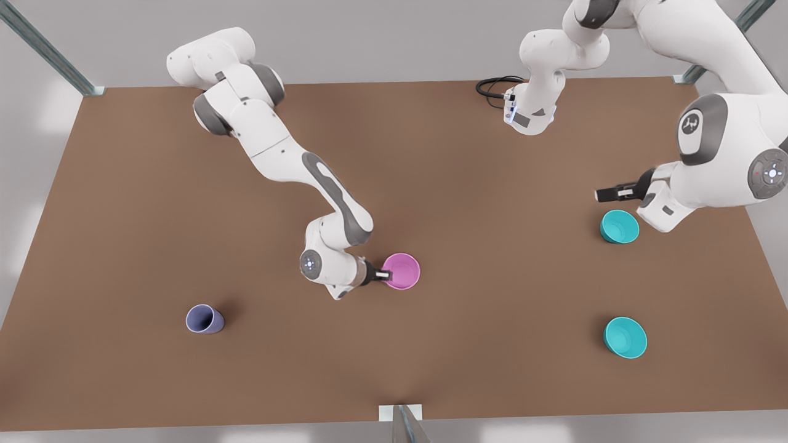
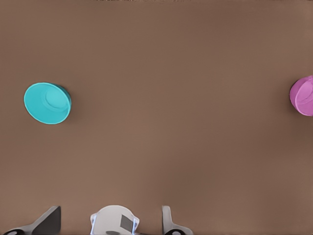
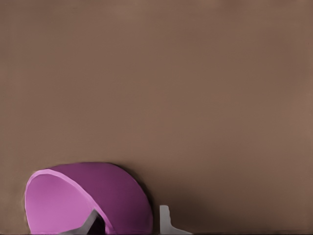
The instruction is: Stack the blue bowl on the pink bowl
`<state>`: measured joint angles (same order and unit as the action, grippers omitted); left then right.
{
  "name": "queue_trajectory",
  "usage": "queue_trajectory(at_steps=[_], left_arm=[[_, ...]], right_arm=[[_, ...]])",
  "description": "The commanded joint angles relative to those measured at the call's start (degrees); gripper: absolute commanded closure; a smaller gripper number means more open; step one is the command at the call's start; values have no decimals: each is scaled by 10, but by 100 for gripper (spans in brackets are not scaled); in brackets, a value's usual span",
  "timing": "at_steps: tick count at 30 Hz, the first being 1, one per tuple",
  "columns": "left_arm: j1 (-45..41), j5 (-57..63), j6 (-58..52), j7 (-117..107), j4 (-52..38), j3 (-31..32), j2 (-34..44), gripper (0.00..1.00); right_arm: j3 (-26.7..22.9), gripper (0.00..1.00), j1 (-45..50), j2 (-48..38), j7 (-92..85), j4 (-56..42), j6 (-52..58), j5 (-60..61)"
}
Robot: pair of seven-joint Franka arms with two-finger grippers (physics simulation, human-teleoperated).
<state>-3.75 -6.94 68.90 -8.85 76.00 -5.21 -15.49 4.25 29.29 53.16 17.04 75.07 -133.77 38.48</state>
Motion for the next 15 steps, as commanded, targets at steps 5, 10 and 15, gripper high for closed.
queue_trajectory(at_steps=[5,10,15], left_arm=[[33,-40,127,119,1,-23,-71,0],[98,-49,236,309,1,-23,-163,0],[178,-73,377,452,70,-53,-248,0]], right_arm=[[-98,0,-83,-118,129,1,425,-19],[-115,0,-249,-168,-87,-238,804,-393],[-106,0,-269,-394,-124,-113,738,-406]])
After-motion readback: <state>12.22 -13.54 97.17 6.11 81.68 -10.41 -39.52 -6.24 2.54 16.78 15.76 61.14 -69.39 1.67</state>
